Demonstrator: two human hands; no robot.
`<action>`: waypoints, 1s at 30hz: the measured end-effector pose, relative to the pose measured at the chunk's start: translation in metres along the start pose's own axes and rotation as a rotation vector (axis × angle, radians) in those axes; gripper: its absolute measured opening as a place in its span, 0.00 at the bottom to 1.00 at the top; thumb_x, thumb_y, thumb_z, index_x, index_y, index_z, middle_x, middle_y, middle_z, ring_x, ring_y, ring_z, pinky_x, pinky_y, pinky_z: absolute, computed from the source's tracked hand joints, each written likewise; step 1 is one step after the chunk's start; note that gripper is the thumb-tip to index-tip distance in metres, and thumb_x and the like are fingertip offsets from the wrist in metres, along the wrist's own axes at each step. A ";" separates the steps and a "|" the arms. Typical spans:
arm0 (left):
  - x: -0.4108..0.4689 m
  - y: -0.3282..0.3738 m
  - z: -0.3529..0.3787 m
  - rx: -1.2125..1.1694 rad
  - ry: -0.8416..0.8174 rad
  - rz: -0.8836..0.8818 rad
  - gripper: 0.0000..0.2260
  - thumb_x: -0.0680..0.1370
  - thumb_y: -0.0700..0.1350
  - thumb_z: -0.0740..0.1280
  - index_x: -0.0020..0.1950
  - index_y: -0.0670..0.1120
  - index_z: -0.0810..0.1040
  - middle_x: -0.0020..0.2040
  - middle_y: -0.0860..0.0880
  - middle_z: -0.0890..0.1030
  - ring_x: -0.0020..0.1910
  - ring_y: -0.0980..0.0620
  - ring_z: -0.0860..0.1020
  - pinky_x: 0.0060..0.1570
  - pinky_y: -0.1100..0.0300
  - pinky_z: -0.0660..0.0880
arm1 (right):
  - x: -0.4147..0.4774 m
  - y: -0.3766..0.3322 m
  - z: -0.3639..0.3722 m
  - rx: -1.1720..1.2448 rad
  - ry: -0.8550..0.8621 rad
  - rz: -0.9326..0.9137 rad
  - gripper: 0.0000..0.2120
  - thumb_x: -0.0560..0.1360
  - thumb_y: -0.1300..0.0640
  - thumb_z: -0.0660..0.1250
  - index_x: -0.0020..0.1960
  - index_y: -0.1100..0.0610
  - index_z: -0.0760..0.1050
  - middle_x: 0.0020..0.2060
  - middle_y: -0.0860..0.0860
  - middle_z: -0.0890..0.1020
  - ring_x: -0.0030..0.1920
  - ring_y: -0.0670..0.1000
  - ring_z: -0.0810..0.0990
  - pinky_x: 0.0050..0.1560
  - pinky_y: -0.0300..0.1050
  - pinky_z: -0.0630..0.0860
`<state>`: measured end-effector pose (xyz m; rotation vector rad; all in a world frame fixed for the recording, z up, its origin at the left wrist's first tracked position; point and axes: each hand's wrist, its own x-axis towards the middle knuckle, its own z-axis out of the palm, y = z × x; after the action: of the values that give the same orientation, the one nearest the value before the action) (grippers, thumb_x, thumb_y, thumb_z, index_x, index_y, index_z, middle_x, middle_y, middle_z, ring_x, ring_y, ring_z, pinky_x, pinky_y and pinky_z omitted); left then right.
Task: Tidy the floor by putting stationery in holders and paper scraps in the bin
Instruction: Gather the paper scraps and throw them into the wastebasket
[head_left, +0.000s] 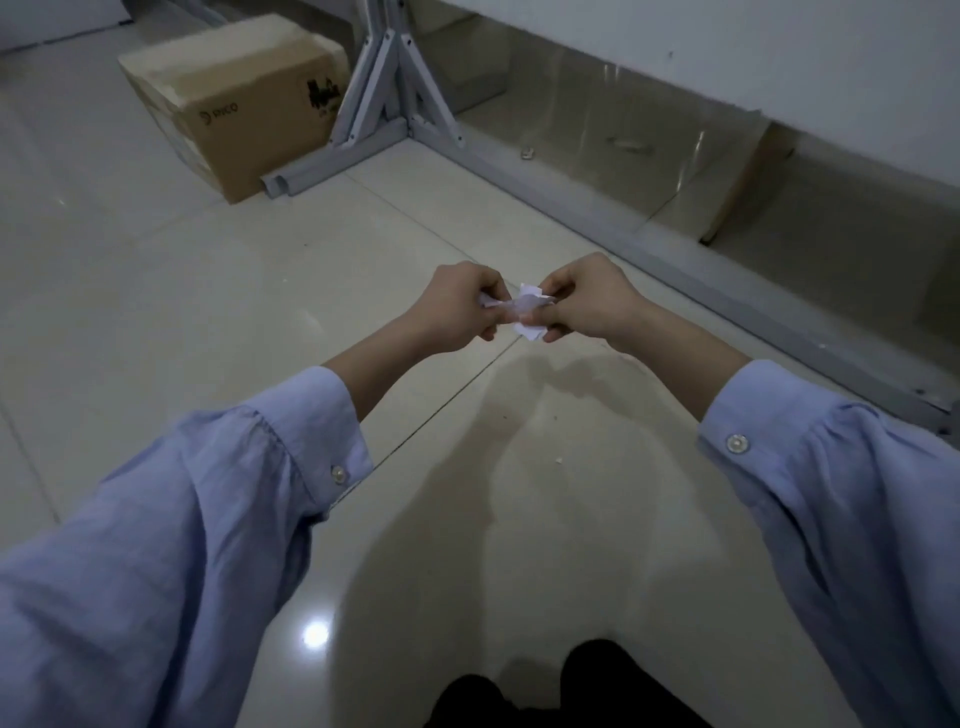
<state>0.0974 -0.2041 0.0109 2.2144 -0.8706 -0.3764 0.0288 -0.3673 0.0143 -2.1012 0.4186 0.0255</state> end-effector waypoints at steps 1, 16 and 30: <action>0.001 0.009 0.002 0.001 -0.001 0.022 0.12 0.73 0.50 0.72 0.33 0.50 0.73 0.31 0.47 0.81 0.29 0.56 0.80 0.25 0.74 0.67 | -0.006 0.000 -0.008 0.005 0.020 0.007 0.14 0.66 0.61 0.78 0.44 0.70 0.80 0.36 0.58 0.81 0.33 0.54 0.84 0.45 0.55 0.83; -0.007 0.174 0.048 -0.009 -0.102 0.284 0.10 0.73 0.49 0.72 0.43 0.43 0.78 0.34 0.44 0.82 0.29 0.57 0.80 0.36 0.62 0.75 | -0.144 0.002 -0.143 0.014 0.279 0.062 0.11 0.66 0.63 0.78 0.45 0.67 0.81 0.36 0.54 0.82 0.32 0.53 0.83 0.42 0.46 0.83; -0.027 0.360 0.133 -0.045 -0.237 0.607 0.09 0.73 0.48 0.72 0.41 0.43 0.78 0.31 0.52 0.78 0.29 0.56 0.79 0.34 0.67 0.75 | -0.307 0.027 -0.275 0.101 0.566 0.199 0.07 0.67 0.66 0.76 0.43 0.65 0.80 0.37 0.57 0.82 0.33 0.51 0.82 0.34 0.34 0.81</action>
<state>-0.1585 -0.4399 0.1744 1.7700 -1.5808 -0.3573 -0.3081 -0.5207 0.1969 -1.9370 0.9442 -0.4731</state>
